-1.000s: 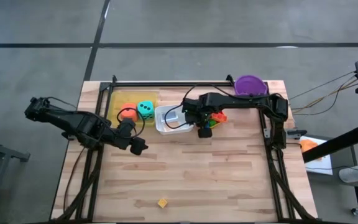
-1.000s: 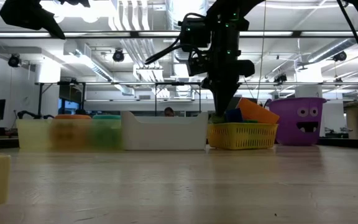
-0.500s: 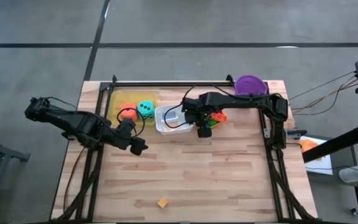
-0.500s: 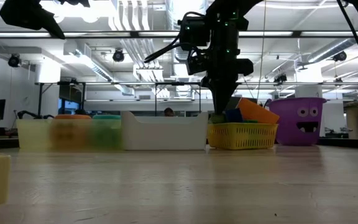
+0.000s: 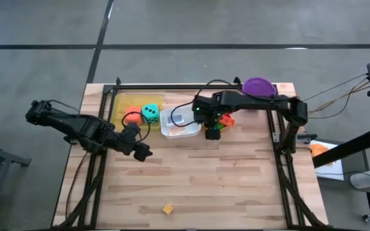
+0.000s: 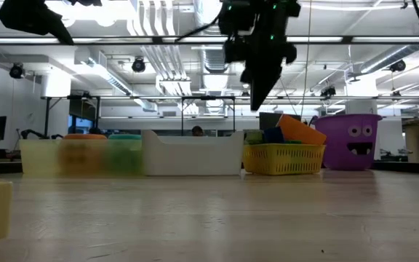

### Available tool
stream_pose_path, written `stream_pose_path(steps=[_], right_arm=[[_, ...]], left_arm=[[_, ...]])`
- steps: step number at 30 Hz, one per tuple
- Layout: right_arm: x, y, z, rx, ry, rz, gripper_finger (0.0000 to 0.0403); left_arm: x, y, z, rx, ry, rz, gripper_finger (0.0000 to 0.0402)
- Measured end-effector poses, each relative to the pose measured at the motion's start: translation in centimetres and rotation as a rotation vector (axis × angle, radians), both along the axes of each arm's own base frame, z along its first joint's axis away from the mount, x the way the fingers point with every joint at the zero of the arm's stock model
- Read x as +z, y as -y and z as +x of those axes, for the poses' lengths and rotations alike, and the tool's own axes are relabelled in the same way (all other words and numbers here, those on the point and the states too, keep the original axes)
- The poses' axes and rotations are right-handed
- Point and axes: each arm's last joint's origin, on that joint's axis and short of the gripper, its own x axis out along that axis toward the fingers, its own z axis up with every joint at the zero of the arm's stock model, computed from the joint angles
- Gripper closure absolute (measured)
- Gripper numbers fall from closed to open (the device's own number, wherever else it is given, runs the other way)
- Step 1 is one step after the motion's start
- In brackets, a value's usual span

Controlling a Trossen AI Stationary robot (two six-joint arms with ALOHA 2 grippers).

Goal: Pick & Place Toys
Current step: Put the light yellow game piece into the yellow bin

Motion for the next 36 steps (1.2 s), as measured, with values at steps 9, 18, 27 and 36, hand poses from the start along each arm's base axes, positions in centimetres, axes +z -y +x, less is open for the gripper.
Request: stream_pose_path(steps=[9,18,27,36], right_arm=[[4.8,-2.8,-2.7,-0.047,0.167,0.086,0.039],[3.8,-5.0,-4.4,-0.08,0.184,0.269,0.0356],[0.2,-9.0,-5.9,0.032,0.218,0.366,0.0206],[3.5,-12.5,-8.3,0.005,0.412,0.127,0.0153]], left_arm=[[-0.7,1.3,2.1,-0.221,0.014,-0.041,0.0072],[-3.9,4.2,5.9,-0.389,-0.008,-0.067,0.0072],[-7.3,7.9,8.3,-0.086,-0.101,-0.35,0.0072],[-9.4,12.4,10.6,-0.08,-0.19,-0.317,0.0072]])
